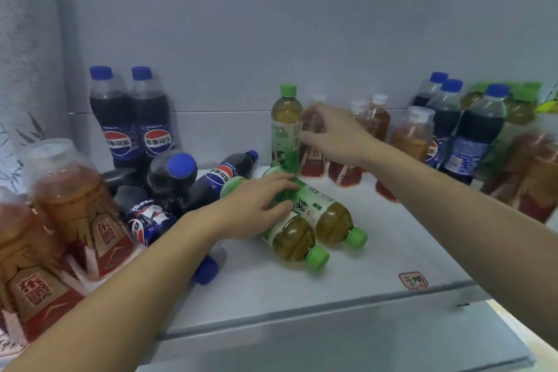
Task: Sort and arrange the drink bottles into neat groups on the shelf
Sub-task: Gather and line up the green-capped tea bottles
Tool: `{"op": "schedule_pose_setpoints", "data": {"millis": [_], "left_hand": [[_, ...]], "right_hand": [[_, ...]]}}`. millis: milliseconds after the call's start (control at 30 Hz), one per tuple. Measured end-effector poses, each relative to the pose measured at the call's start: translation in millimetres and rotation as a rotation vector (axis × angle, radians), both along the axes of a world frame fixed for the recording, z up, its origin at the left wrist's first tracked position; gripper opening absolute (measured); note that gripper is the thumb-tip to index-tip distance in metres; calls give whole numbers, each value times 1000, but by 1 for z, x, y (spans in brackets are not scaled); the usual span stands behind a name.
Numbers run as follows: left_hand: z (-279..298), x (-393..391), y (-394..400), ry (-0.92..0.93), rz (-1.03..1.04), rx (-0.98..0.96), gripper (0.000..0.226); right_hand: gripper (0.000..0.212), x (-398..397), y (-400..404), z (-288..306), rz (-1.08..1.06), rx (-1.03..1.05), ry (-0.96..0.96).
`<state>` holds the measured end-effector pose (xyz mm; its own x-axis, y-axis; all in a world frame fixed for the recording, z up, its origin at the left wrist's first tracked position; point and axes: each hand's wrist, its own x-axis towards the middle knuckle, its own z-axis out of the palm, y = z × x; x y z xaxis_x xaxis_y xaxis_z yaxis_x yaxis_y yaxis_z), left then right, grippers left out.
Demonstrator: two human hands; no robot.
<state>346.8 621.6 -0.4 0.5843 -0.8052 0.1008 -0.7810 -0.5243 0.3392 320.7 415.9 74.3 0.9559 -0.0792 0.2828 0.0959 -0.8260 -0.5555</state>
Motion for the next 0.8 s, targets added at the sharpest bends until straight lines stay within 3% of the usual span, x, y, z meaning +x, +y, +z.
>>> {"op": "schedule_pose_setpoints", "data": {"millis": [133, 233, 300, 467, 633, 800], "left_hand": [[-6, -2, -3, -34, 15, -12, 57], [-9, -3, -2, -57, 13, -27, 64], [-10, -3, -1, -60, 8, -30, 64], [-10, -8, 1, -65, 14, -81, 51], [9, -12, 19, -201, 2, -102, 42], [18, -5, 46, -244, 89, 6, 38]], "right_hand": [[44, -50, -7, -55, 16, -89, 115], [43, -78, -9, -80, -35, 26, 147], [46, -93, -8, -91, -22, 115, 166], [64, -110, -8, -103, -6, 115, 90], [41, -102, -20, -76, -45, 126, -94], [15, -69, -22, -14, -86, 123, -238]]}}
